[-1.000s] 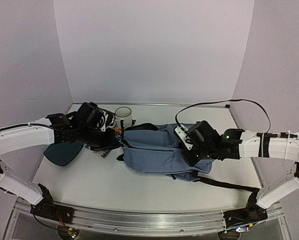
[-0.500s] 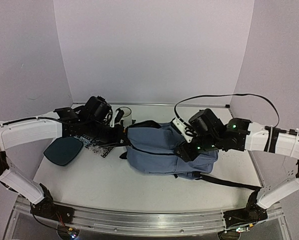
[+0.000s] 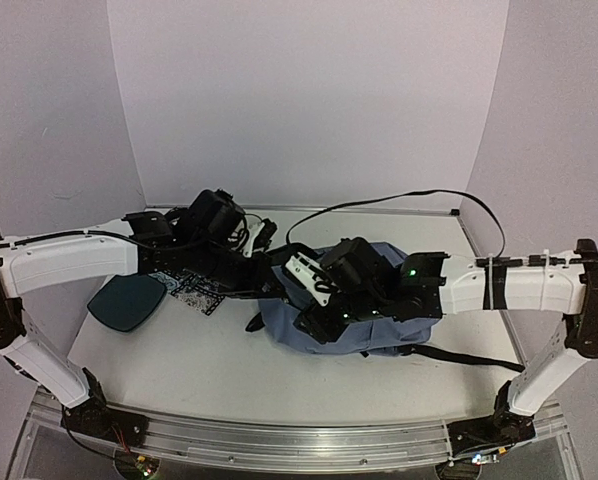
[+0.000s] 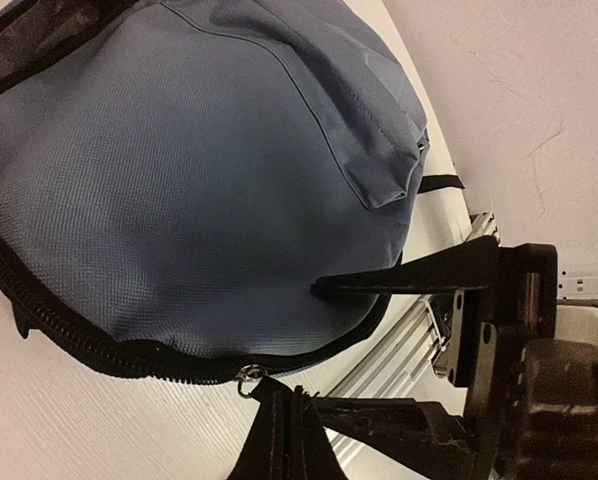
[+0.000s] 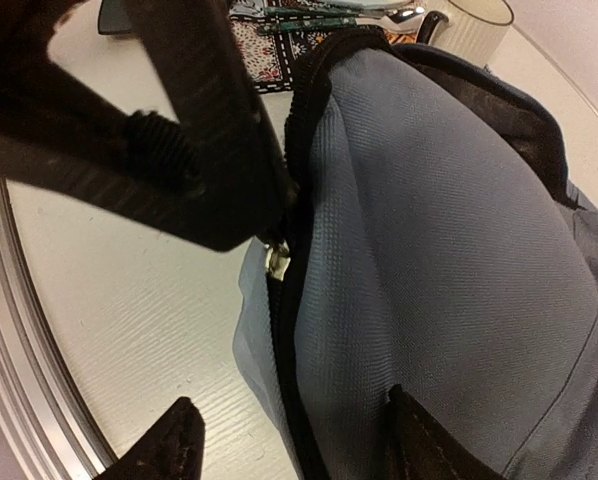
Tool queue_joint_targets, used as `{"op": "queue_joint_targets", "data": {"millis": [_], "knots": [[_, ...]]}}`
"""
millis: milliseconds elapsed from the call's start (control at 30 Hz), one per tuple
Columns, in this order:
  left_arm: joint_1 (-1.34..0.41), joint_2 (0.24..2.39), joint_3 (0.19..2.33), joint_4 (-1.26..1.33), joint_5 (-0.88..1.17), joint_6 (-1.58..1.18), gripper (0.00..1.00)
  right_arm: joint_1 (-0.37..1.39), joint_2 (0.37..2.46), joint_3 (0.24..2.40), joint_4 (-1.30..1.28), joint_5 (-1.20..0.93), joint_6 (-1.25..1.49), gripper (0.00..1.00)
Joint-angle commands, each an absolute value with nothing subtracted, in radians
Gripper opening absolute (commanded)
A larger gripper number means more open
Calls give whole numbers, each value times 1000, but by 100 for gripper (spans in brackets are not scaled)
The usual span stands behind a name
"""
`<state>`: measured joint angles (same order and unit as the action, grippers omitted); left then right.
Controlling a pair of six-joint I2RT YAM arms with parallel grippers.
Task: Pack the student bag
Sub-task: Hold the largest pocket of the student bag, then zip the largest pocket of the bag in the student bag.
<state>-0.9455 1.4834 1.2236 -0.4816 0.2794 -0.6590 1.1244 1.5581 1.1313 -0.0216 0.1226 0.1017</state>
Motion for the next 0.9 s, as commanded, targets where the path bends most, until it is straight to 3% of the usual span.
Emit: {"op": "queue_joint_targets", "data": {"millis": [0,33,100,133,200,600,867], "knots": [[-950,1428,1288,-350,317,-655,0,1134,1604,1188,44,136,79,54],[-948,1412,1270,-351,285,-655,0,1134,1610,1186,42,129,79,39],[-946,1400,1251,-352,258,-658,0,1134,1602,1179,41,113,84,27],[-933,1390,1238,-356,247,-668,0,1134,1586,1165,37,89,92,11],[-907,1388,1224,-366,248,-679,0,1136,1563,1153,11,69,100,0],[-666,1441,1190,-429,257,-627,0,1136,1348,994,-182,40,139,0],[-550,1497,1170,-447,230,-537,0,1136,1144,899,-292,238,171,0]]}}
